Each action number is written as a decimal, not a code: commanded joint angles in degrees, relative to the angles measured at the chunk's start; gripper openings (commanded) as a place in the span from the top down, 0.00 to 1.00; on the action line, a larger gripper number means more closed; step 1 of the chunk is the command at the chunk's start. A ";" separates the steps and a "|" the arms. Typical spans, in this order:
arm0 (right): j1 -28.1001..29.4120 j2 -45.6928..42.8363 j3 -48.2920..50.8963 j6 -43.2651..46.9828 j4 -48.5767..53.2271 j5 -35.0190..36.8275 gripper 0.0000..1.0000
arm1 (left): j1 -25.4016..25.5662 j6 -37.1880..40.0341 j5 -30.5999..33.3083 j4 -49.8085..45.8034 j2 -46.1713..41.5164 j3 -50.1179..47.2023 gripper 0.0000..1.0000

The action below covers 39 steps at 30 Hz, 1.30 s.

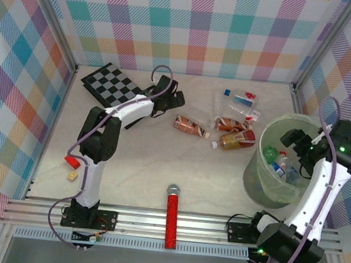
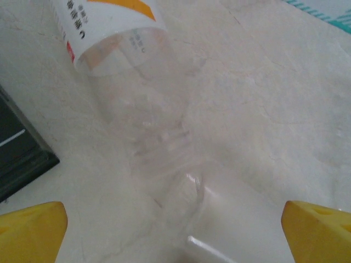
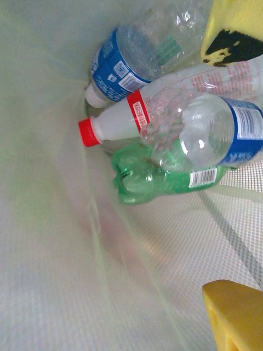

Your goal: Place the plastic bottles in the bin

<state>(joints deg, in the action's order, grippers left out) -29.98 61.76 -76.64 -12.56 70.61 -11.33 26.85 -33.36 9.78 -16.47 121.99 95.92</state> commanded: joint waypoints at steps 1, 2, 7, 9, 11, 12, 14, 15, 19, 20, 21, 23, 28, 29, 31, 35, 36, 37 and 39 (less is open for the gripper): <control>-0.23 -1.82 -6.14 1.85 6.35 1.17 0.01 | -1.44 -1.45 1.78 -0.92 3.10 4.34 0.00; -0.21 -2.05 -7.71 2.00 7.14 1.35 0.01 | -1.64 -1.44 1.83 -1.10 4.05 5.32 0.00; -0.25 -2.92 -14.12 2.76 10.50 -1.03 0.01 | -2.26 -1.34 1.74 -0.85 8.14 9.35 0.00; -0.24 -3.35 -14.59 3.13 10.98 -2.14 0.01 | -2.60 -1.60 1.73 -0.85 9.89 11.00 0.00; -0.26 -3.64 -14.00 3.49 11.20 -3.16 0.01 | -3.01 -1.92 1.32 -0.59 11.74 12.77 0.00; -0.24 -3.75 -13.45 3.60 11.13 -3.66 0.01 | -3.20 -1.89 1.00 -0.67 12.49 13.69 0.00; -0.25 -4.14 -12.17 3.69 10.80 -4.17 0.00 | -3.47 -1.84 0.39 -1.22 14.61 16.11 0.00; -0.25 -4.26 -11.67 3.76 10.57 -4.52 0.00 | -3.58 -1.59 0.29 -1.85 15.51 17.30 0.00; -0.20 -4.54 -11.17 3.65 10.08 -5.41 0.01 | -3.89 -1.24 0.08 -4.48 18.37 21.72 0.02; -0.21 -4.54 -11.16 3.66 9.94 -5.69 0.01 | -4.00 -1.31 0.06 -4.63 18.67 22.07 0.04; -0.22 -4.54 -11.16 3.60 9.90 -5.88 0.01 | -4.08 -1.41 0.01 -4.46 18.83 22.03 0.05; -0.25 -4.75 -10.86 3.63 9.40 -6.24 0.02 | -4.10 -1.48 -0.52 -4.19 19.19 22.01 0.09; -0.26 -4.98 -9.29 3.36 8.11 -7.23 0.02 | -4.15 -1.18 -1.08 -4.23 19.73 22.02 0.16; -0.22 -5.04 -9.00 3.33 7.90 -7.49 0.03 | -4.20 -1.01 -0.85 -4.47 19.93 22.17 0.17; -0.26 -5.10 -8.39 3.24 7.59 -7.76 0.03 | -4.28 -0.96 -0.62 -5.69 20.22 22.56 0.17; -0.25 -5.06 -8.08 3.24 7.27 -8.54 0.03 | -4.18 -0.81 -1.59 -3.35 18.08 19.59 0.14; -0.19 -5.11 -8.01 3.16 7.21 -8.94 0.03 | -4.18 -0.99 -2.06 -2.26 17.05 18.49 0.13; -0.24 -5.19 -8.01 3.11 6.97 -9.67 0.04 | -4.18 -1.29 -2.77 -0.77 15.71 17.14 0.13; -0.18 -5.35 -7.96 2.90 6.58 -10.97 0.04 | -4.01 -2.10 -3.69 3.49 12.97 14.32 0.12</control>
<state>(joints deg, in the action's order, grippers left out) -29.98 57.14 -85.08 -9.80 78.43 -19.31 23.49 -34.72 6.98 -15.35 139.57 113.49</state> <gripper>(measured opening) 0.963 0.879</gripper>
